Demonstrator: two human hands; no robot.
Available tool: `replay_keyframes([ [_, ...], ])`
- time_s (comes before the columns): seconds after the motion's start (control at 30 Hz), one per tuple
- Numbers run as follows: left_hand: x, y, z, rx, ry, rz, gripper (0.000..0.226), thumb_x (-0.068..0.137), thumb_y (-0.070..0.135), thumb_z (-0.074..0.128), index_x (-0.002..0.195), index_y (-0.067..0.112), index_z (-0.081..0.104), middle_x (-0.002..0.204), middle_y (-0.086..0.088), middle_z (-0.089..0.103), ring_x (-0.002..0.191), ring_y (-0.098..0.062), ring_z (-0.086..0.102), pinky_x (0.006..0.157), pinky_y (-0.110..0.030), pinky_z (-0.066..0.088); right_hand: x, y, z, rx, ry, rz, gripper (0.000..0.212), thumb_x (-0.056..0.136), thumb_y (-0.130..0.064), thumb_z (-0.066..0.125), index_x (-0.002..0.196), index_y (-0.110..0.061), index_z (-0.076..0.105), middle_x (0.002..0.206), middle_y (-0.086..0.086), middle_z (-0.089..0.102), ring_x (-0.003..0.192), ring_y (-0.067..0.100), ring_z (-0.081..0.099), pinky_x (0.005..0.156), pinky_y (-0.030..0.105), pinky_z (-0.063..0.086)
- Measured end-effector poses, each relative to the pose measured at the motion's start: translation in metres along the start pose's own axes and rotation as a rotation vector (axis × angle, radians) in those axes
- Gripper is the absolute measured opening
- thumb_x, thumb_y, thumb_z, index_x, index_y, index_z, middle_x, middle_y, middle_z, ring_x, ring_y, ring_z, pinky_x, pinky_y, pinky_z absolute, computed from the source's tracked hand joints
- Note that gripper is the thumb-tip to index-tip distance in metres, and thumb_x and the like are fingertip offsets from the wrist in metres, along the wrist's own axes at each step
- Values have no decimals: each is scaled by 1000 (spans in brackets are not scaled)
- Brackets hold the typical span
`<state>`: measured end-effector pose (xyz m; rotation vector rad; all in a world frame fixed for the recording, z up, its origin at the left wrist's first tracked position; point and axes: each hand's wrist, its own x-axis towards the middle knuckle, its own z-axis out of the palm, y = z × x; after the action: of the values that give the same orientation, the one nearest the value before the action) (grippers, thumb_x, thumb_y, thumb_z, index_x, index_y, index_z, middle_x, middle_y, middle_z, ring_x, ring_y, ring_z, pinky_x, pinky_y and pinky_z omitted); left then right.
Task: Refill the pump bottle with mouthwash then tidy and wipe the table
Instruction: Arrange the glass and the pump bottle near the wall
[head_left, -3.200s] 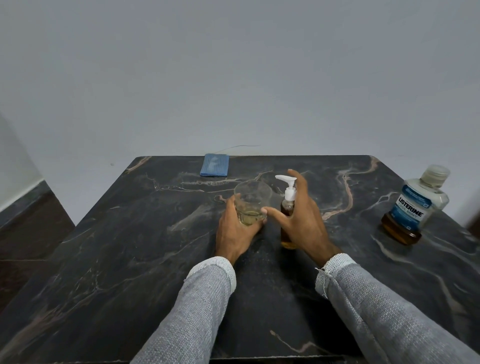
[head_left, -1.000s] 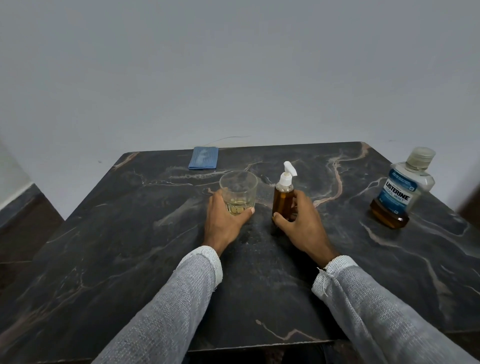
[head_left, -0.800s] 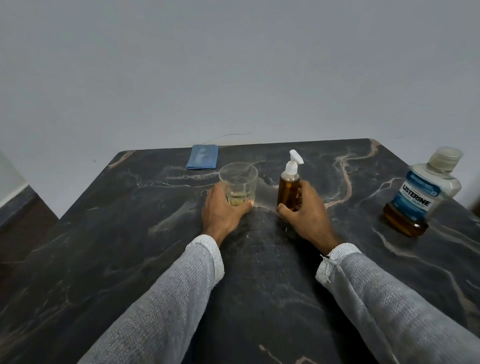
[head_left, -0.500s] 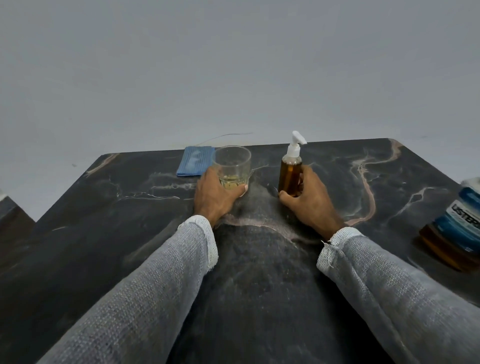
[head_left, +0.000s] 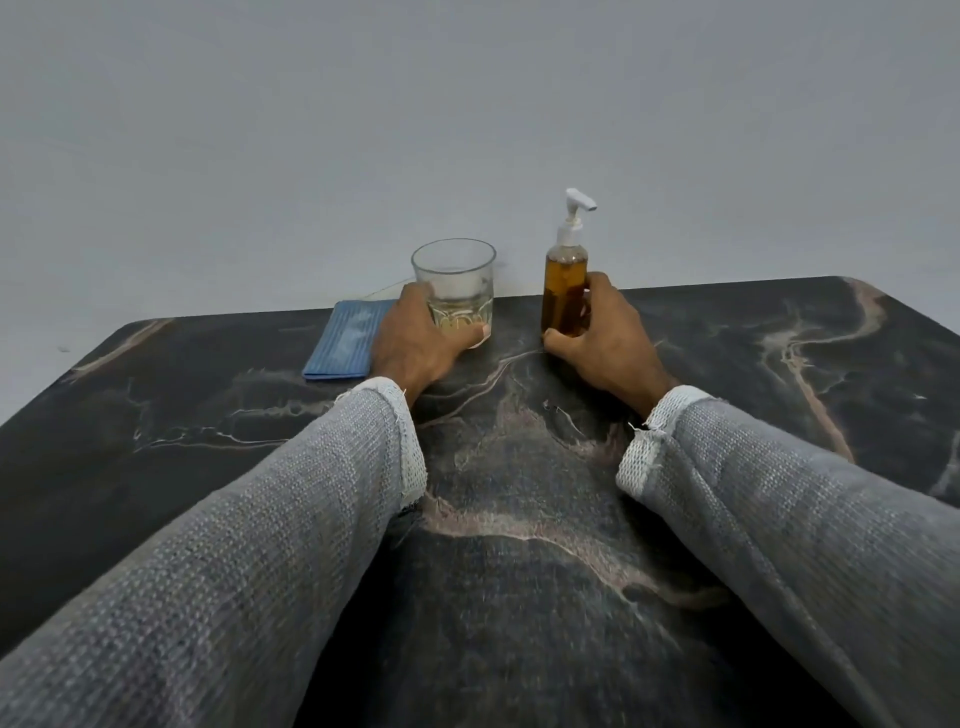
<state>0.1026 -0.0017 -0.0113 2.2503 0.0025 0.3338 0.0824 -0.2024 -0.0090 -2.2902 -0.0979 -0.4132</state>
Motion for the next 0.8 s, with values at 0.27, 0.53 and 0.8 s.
replay_keyframes([
  [0.27, 6, -6, 12, -26, 45, -14, 83, 67, 52, 81, 132, 14, 48, 130, -4, 61, 115, -22, 58, 90, -32, 48, 26, 2, 9, -19, -3, 11, 67, 82, -24, 74, 138, -13, 38, 127, 11, 54, 109, 25, 56, 94, 35, 49],
  [0.53, 2, -7, 8, -55, 57, -12, 73, 72, 42, 82, 131, 13, 50, 129, -3, 62, 113, -19, 59, 92, -29, 47, 25, 6, 12, -63, 75, 50, 66, 82, -45, 71, 132, -12, 45, 125, 9, 54, 103, 21, 56, 89, 32, 49],
  [0.8, 4, -8, 9, -52, 57, 1, 68, 74, 43, 80, 130, 14, 55, 129, 0, 64, 117, -19, 59, 100, -39, 48, 28, 7, 14, -79, 89, 79, 56, 82, -42, 71, 125, -12, 52, 119, 8, 59, 99, 21, 59, 86, 32, 51],
])
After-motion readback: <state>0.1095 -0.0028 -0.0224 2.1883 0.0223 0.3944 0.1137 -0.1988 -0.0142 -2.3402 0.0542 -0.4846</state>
